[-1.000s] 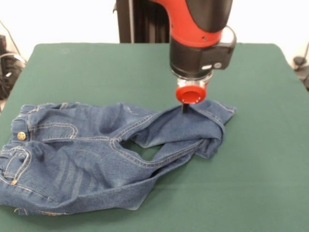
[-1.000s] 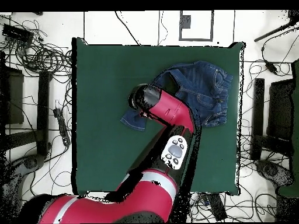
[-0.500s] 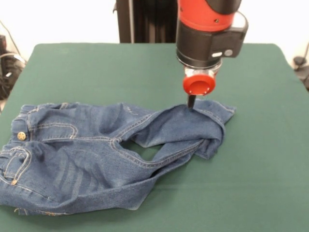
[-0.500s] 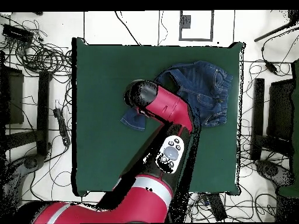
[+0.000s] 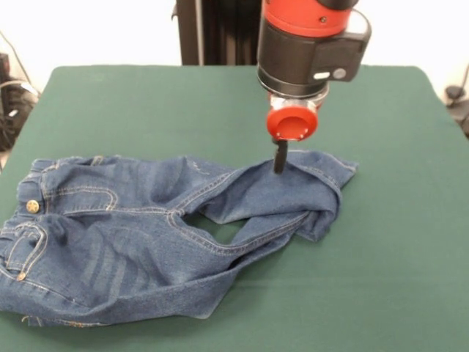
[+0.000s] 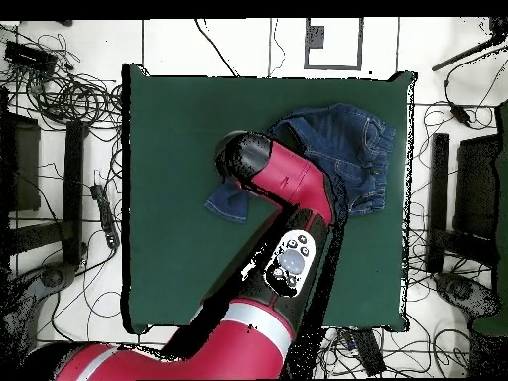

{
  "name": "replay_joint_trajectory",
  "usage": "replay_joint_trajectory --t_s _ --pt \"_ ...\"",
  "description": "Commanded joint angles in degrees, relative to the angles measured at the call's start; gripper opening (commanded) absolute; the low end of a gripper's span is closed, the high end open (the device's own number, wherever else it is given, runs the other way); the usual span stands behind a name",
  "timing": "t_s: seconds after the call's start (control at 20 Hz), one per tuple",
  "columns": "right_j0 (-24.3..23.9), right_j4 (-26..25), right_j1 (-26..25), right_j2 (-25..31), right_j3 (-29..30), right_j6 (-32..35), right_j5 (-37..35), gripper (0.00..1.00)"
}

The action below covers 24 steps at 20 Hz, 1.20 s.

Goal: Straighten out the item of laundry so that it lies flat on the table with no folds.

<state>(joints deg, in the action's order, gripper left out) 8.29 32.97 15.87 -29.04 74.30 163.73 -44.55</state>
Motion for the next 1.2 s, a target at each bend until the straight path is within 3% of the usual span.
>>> replay_joint_trajectory --t_s 0.05,0.35,0.6,1.2 --pt "2.4 0.8 -3.7 1.7 -0.5 15.4 1.3 1.00" --pt "1.2 2.6 -2.5 5.1 1.7 14.1 -1.2 1.00" --pt "3.3 5.3 -3.2 6.5 3.5 17.7 1.4 1.00" --pt "7.7 8.8 -3.8 4.2 6.3 20.6 4.7 1.00"
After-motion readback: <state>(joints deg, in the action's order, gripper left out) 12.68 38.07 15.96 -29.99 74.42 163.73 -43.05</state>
